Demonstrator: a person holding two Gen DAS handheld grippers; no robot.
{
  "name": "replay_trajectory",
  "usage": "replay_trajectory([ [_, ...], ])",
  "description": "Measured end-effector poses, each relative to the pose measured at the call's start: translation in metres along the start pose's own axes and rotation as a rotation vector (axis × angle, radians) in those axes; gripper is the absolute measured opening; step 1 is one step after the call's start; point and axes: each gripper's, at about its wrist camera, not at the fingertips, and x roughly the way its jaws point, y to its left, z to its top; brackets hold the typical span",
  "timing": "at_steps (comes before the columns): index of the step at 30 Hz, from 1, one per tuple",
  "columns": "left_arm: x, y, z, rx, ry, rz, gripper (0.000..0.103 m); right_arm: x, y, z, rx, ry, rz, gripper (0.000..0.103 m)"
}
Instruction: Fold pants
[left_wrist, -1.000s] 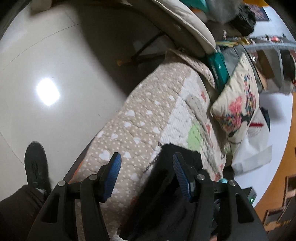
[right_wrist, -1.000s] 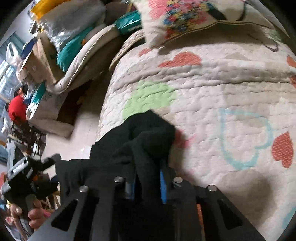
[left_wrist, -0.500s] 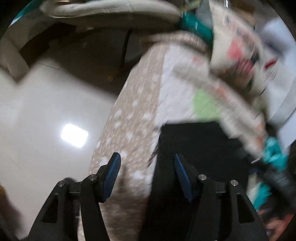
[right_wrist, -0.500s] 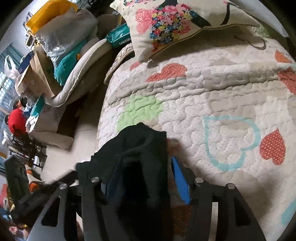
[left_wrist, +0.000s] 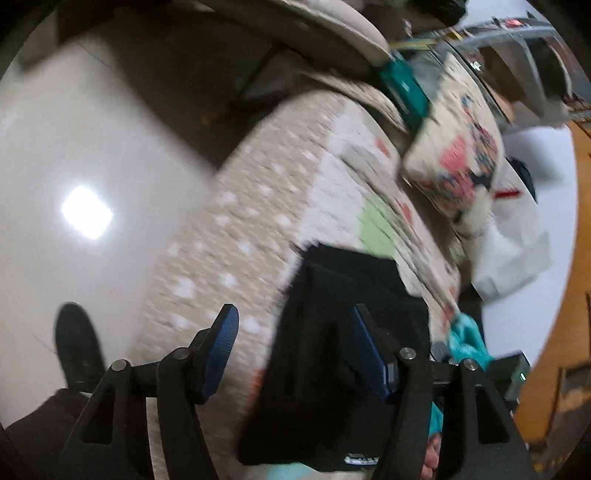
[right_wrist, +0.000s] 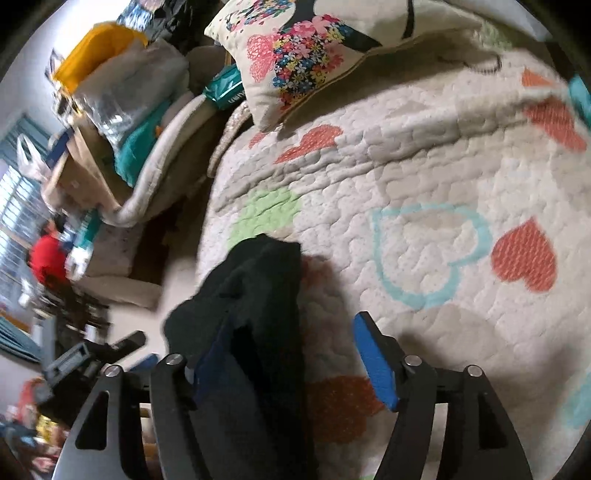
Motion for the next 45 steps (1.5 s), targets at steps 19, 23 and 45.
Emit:
replay_trajectory([
  [19, 0.054, -0.058, -0.035, 0.239, 0.075, 0.023, 0.044, 0.039, 0.010, -0.007, 0.066, 0.133, 0.182, 0.047],
  [23, 0.068, -0.082, -0.044, 0.280, 0.095, -0.028, 0.044, 0.005, 0.004, 0.003, 0.034, 0.062, 0.140, 0.046],
  [45, 0.076, -0.099, -0.050, 0.260, 0.135, -0.156, 0.064, -0.023, -0.068, -0.006, 0.138, -0.020, 0.001, 0.072],
])
